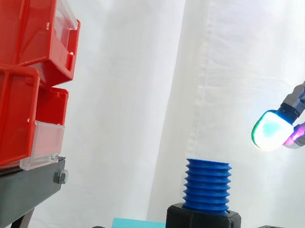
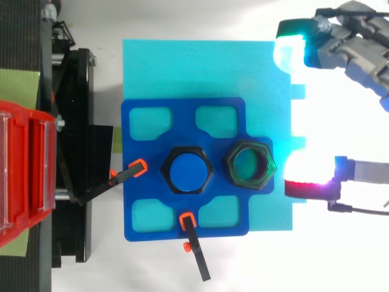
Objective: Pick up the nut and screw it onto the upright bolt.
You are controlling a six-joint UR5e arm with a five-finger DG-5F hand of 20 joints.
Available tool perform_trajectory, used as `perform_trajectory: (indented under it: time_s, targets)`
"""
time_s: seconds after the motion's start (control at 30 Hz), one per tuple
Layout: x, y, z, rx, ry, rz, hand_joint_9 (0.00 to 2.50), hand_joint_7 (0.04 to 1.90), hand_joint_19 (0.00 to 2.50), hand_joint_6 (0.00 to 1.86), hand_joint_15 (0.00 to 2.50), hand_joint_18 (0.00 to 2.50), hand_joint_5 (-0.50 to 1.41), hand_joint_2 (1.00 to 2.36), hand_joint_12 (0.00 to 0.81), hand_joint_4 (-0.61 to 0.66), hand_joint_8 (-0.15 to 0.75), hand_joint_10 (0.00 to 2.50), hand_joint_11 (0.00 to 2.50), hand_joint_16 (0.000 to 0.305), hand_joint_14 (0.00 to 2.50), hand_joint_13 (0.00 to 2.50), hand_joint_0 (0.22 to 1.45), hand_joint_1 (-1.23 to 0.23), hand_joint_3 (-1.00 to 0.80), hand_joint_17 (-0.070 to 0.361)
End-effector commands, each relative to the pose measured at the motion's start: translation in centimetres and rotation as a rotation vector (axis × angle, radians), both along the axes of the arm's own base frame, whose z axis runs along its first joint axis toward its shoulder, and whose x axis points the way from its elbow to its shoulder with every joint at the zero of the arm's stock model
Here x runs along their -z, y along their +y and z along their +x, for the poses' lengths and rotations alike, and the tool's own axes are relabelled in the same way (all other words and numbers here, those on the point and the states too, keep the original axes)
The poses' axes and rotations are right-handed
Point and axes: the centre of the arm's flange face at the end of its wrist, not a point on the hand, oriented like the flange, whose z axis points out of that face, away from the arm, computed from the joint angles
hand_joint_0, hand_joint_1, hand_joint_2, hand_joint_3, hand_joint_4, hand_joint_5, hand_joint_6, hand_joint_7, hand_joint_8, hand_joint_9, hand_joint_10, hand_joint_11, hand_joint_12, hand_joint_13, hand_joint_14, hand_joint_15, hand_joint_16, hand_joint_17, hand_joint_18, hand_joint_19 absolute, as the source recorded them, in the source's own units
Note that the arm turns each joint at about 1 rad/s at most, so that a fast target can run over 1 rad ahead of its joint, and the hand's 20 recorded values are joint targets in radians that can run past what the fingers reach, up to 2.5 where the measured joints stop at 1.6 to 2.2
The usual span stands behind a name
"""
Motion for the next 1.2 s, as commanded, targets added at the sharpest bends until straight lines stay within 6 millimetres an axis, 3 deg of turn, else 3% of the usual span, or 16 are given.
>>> perform_trajectory:
  time_s: [0.0, 0.23, 0.5, 0.73, 1.17]
  targets:
    - [0.6, 1.0, 0.1, -0.004, 0.001, 0.002, 0.37, 0.73, 0.00, 0.50, 0.00, 0.11, -0.22, 1.00, 0.313, 0.19, 0.252, 0.00, 0.00, 0.036, 0.00, 0.42, 0.43, -0.50, -0.50, 0.081]
    - [1.8, 2.3, 0.5, -0.020, 0.000, 0.002, 0.37, 0.73, 0.00, 0.50, 0.00, 0.11, -0.22, 1.00, 0.314, 0.19, 0.252, 0.00, 0.00, 0.036, 0.00, 0.42, 0.42, -0.50, -0.50, 0.082]
    - [1.5, 3.6, 0.4, 0.006, -0.036, 0.021, 0.35, 0.73, 0.00, 0.50, 0.00, 0.09, -0.22, 1.00, 0.346, 0.20, 0.261, 0.00, 0.00, 0.043, 0.00, 0.38, 0.38, -0.54, -0.50, 0.096]
    - [4.1, 5.4, 0.5, 0.046, -0.016, 0.015, 0.32, 0.75, 0.00, 0.50, 0.00, 0.08, -0.23, 1.00, 0.365, 0.22, 0.269, 0.00, 0.00, 0.049, 0.00, 0.35, 0.36, -0.59, -0.50, 0.110]
    - [4.6, 5.9, 0.4, 0.094, -0.038, 0.035, 0.29, 0.77, 0.00, 0.50, 0.00, 0.10, -0.24, 1.00, 0.380, 0.23, 0.267, 0.00, 0.00, 0.052, 0.00, 0.33, 0.35, -0.68, -0.50, 0.118]
